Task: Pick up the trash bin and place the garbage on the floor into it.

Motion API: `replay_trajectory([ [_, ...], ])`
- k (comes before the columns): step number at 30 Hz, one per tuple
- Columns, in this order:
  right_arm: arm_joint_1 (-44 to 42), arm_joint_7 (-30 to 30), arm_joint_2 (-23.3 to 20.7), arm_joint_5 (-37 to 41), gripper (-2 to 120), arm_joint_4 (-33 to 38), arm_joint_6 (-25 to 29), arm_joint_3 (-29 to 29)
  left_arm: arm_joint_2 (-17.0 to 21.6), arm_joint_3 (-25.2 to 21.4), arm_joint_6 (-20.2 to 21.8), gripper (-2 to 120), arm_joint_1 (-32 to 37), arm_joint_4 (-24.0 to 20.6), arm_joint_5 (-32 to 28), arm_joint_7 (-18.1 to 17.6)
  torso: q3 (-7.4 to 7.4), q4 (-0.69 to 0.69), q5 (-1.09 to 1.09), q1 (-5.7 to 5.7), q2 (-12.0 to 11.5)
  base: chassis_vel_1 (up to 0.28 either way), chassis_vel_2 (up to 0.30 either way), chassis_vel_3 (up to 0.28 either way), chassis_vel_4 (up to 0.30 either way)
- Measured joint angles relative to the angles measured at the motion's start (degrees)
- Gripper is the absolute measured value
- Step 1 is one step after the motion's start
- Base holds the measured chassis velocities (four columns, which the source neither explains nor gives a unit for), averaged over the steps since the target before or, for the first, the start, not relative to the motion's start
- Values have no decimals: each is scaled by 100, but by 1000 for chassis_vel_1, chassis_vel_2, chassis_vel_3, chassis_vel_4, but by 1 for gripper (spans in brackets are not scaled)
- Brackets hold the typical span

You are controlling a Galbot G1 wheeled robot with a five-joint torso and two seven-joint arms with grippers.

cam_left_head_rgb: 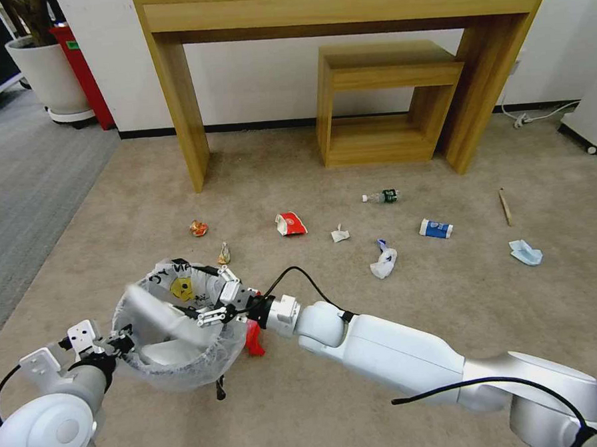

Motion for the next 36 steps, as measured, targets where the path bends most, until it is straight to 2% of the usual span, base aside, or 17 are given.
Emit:
replay_trajectory([
  [6, -155, 274, -166, 367, 89, 372, -192, 208, -22, 8, 0, 1, 12, 40, 49, -1, 0, 1, 0, 0, 0, 0, 0, 0, 0],
  [8, -216, 702, -315, 796, 89, 647, -445, 482, -34, 11, 0, 1, 14, 45, 74, 0, 0, 1, 1, 0, 0, 0, 0, 0, 0],
  [12, -275, 1035, -452, 1266, 90, 849, -676, 683, -27, 12, 0, 1, 14, 56, 76, 1, 0, 1, 1, 0, 0, 0, 0, 0, 0],
  [14, -425, 1593, -694, 1946, 98, 1167, -1099, 1004, 10, -3, 0, 1, 20, 79, 75, 1, 0, 1, 0, 0, 0, 0, 0, 0, 0],
  [16, -462, 1735, -749, 2101, 99, 1235, -1208, 1066, 19, -5, 0, 1, 20, 84, 72, 0, 0, 1, 1, 0, 0, 0, 0, 0, 0],
  [18, -653, 2260, -975, 2582, 100, 1374, -1575, 1314, 46, -7, 0, 1, 9, 113, 66, 1, 0, 0, 0, 0, 0, 0, 0, 0, 0],
  [22, -802, 2568, -1088, 2799, 100, 1443, -1807, 1457, 53, -5, 0, 1, -5, 143, 63, 1, 0, 0, 1, 0, 0, 0, 0, 0, 0],
  [23, -950, 2873, -1183, 2985, 100, 1503, -1957, 1550, 69, -4, 0, 1, -26, 196, 62, 1, 0, 0, 1, 0, 0, 0, 0, 0, 0],
  [36, -1513, 3422, -1443, 3031, 100, 1710, -2256, 1930, 157, -96, 2, 1, -84, 583, 63, -2, 0, 1, 0, 0, 0, 0, 0, 0, 0],
])
